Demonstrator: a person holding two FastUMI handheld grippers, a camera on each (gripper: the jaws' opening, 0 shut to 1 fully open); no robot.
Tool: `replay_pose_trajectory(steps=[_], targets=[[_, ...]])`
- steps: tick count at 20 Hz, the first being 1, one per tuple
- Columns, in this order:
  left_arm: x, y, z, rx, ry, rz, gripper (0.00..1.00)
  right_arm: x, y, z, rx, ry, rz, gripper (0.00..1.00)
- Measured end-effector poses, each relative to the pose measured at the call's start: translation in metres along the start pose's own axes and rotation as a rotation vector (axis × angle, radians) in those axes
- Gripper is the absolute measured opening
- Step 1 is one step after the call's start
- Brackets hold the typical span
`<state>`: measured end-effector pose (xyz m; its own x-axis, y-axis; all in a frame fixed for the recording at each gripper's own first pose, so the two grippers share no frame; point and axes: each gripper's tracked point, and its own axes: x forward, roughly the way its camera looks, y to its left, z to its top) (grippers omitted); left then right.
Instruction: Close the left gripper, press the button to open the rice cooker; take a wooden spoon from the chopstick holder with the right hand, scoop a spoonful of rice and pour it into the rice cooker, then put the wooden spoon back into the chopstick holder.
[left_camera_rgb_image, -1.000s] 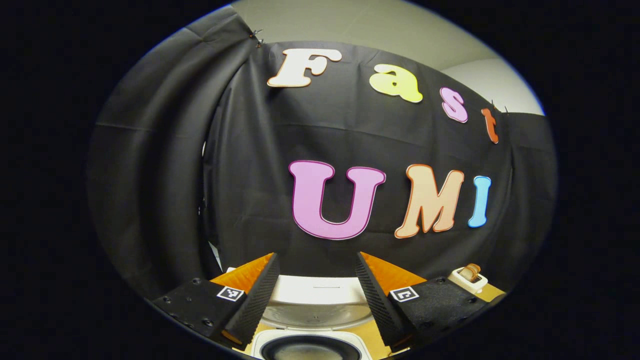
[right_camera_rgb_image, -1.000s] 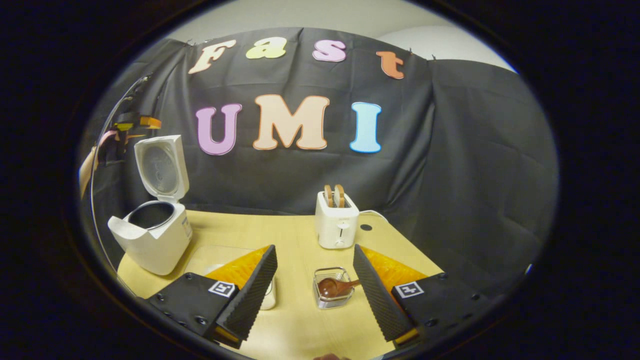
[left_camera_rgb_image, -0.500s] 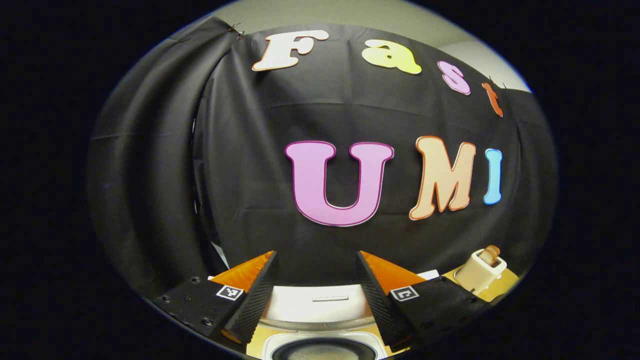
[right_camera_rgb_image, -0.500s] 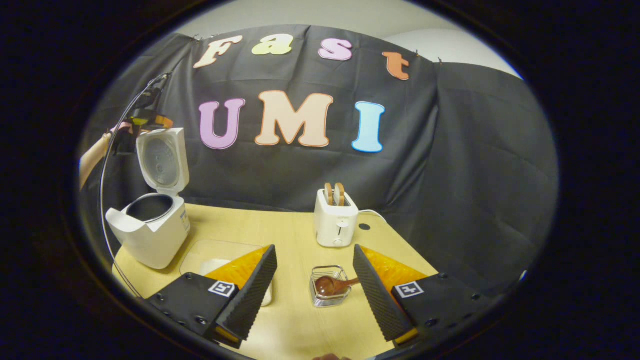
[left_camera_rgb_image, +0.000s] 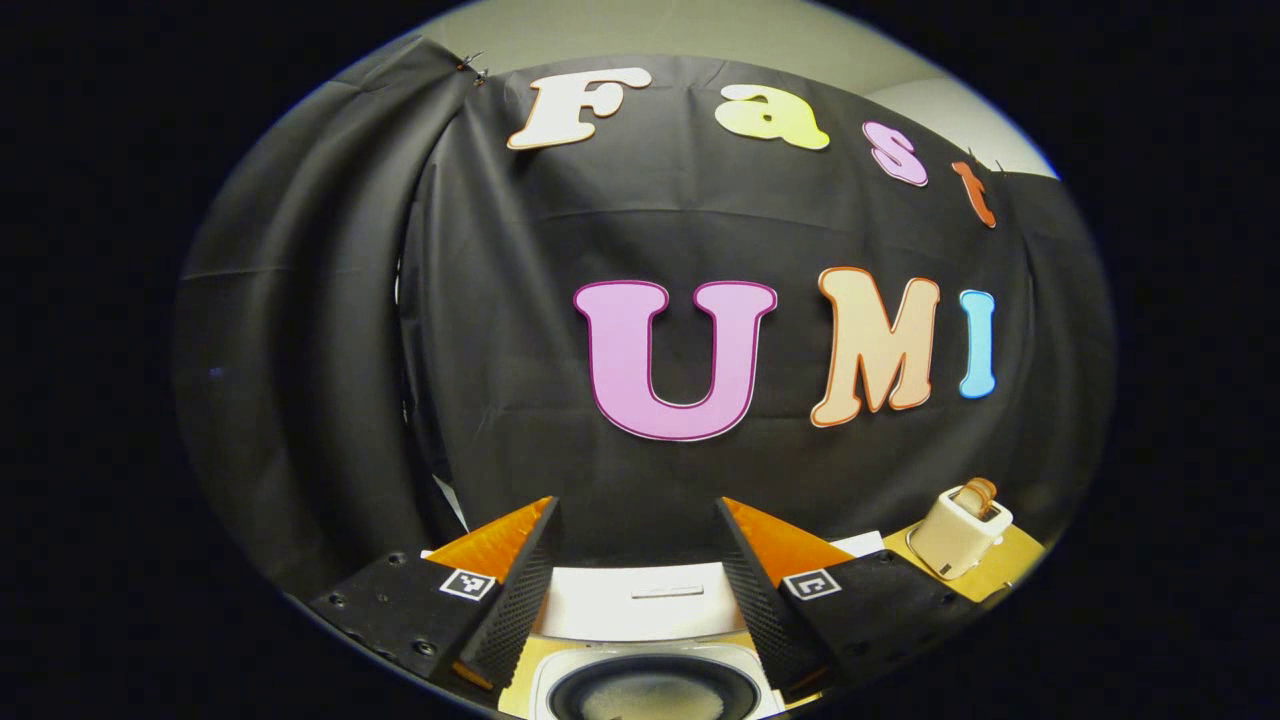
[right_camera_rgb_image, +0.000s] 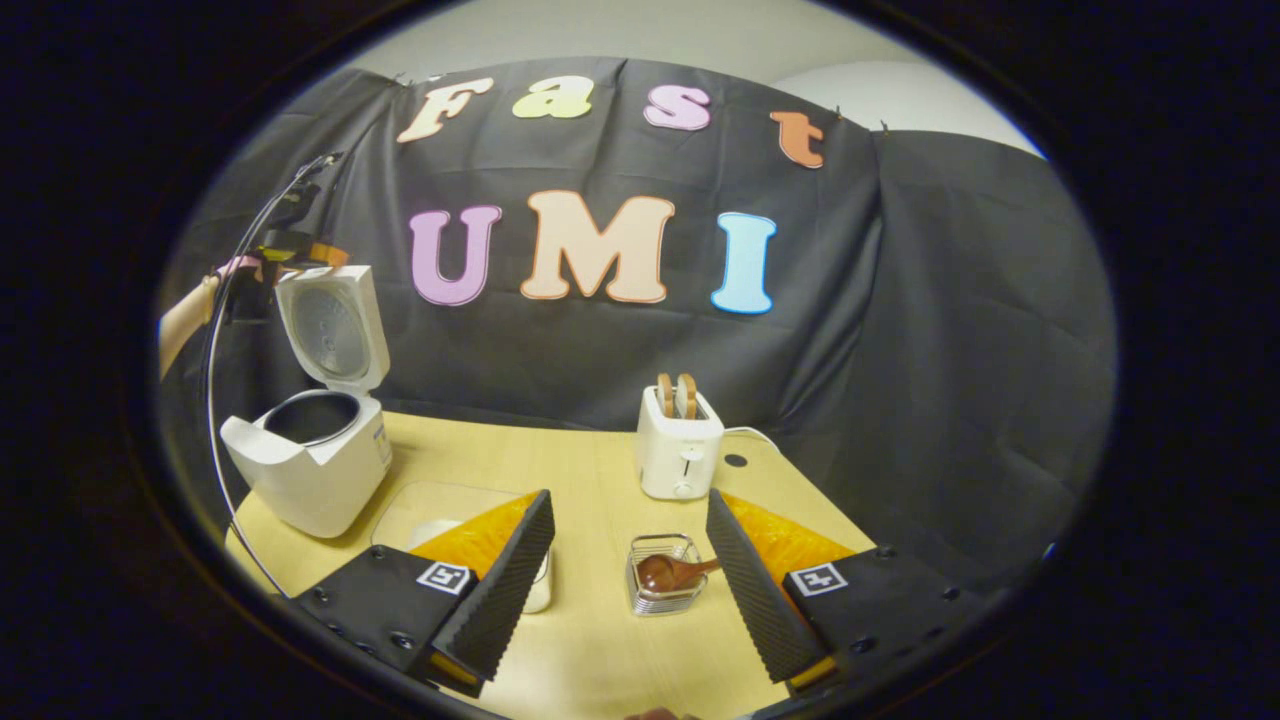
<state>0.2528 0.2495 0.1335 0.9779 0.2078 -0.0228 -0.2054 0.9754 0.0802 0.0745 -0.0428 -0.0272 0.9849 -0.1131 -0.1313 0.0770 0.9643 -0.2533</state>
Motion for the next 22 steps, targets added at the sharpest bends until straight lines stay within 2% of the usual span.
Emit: replay_pose_trajectory(steps=[11,12,17,22], targets=[[-0.076,-0.007,-0.052,-0.010,0.007,-0.007,0.88,0.005,0.003,0.013,-0.001,-0.032,0.016,0.99],[-0.083,-0.008,-0.060,-0.002,0.008,-0.006,0.87,0.006,0.004,0.013,0.001,-0.032,0.018,0.93],[-0.107,-0.009,-0.086,-0.021,-0.010,-0.013,0.87,0.009,0.009,0.013,-0.007,-0.030,0.019,0.93],[-0.121,-0.010,-0.114,-0.004,-0.006,-0.012,0.82,0.007,0.015,0.012,-0.013,-0.023,0.020,0.93]])
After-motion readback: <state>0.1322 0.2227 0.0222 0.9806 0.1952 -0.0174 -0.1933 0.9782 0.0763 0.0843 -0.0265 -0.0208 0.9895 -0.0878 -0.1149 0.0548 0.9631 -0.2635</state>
